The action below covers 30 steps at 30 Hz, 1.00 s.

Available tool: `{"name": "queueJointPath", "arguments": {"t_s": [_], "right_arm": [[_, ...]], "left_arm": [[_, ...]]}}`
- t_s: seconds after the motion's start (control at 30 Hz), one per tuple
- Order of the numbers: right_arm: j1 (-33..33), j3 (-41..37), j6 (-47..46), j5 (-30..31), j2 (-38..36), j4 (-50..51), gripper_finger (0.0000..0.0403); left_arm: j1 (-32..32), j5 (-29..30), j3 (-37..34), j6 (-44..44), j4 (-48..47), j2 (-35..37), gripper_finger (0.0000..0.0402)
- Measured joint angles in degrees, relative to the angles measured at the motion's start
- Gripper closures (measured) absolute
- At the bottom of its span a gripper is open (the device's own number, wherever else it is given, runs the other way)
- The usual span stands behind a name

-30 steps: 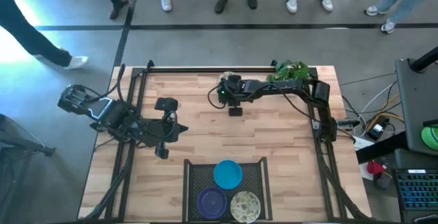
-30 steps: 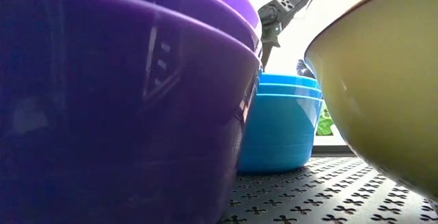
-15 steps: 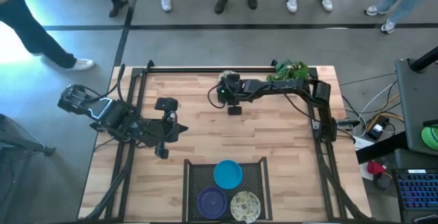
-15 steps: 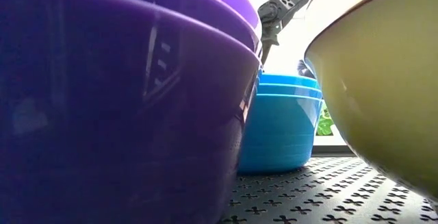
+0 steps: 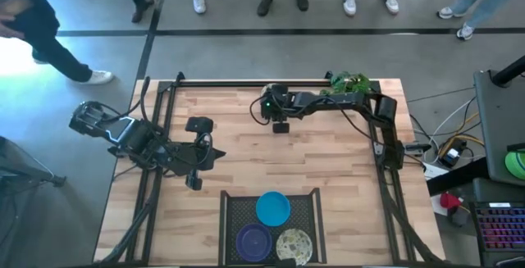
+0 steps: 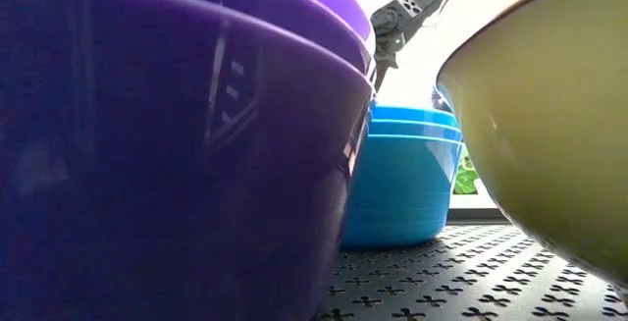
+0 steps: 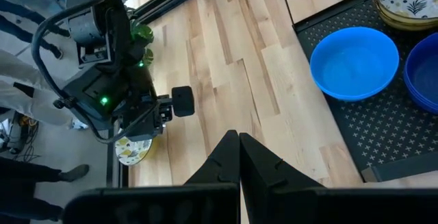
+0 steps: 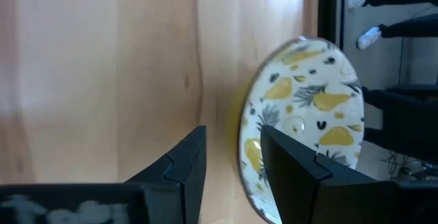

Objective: Pick & Place Mini bowls
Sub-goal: Stack the white patterned bowl on top of the white patterned bowls on the shelf

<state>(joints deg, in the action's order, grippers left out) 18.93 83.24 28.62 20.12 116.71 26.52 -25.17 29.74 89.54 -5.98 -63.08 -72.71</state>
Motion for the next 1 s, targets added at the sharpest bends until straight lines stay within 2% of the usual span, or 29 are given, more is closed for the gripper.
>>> {"name": "queueJointPath", "arguments": {"t_s": [0.2,0.37,1.0], "right_arm": [[2.04,-0.01,-1.61,-1.14,0.01,-0.04,0.0268],[3.22,-0.02,-1.95,-6.66,0.02,-0.09,0.0268],[4.45,-0.04,-1.68,-6.74,2.22,-1.23,0.0268]], "left_arm": [[0.00,0.02,0.00,0.00,-0.01,0.00,0.0402],[0.00,0.02,0.00,-0.02,-0.01,0.00,0.0402],[0.02,0.19,-0.68,-0.02,-0.03,0.02,0.0402]]}}
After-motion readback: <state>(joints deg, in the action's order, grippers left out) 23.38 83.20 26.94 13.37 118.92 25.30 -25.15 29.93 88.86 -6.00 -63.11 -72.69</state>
